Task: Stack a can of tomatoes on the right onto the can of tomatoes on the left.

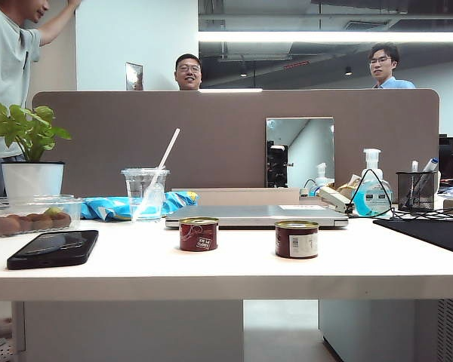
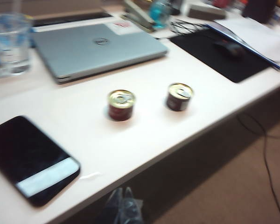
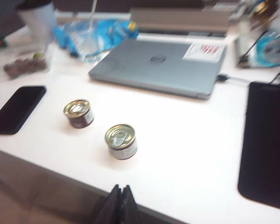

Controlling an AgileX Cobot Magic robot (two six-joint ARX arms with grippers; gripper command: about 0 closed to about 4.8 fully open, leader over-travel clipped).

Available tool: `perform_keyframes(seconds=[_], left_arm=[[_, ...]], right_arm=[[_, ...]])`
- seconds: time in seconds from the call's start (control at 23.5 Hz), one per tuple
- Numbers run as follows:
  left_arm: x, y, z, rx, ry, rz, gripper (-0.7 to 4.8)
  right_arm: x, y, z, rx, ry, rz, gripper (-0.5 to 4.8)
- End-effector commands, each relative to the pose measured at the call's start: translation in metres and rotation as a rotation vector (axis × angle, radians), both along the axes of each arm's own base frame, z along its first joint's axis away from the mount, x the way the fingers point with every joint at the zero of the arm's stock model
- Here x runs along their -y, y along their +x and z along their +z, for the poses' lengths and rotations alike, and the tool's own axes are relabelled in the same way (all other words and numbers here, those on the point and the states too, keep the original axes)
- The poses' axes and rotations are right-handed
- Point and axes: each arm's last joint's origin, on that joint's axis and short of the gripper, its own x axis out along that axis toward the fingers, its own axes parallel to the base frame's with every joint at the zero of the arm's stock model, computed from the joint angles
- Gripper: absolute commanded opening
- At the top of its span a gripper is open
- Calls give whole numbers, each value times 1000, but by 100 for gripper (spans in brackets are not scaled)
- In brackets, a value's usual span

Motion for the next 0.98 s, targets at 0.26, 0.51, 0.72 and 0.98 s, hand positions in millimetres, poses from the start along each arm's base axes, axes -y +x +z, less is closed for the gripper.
perform_keyframes(seconds=[0.26, 0.51, 0.72, 0.98], left_arm=[[13, 11, 12, 100, -28, -136, -4], [14, 11, 12, 98, -29, -151, -4], [14, 10, 12, 99, -29, -151, -4], [14, 10, 12, 99, -29, -151, -4]], right_arm=[[-24, 51, 3, -51, -132, 174, 55], [-61, 105, -15, -108, -163, 270, 160], [-88, 173, -15, -251, -225, 287, 307], [-104, 211, -20, -343, -265, 310, 382]])
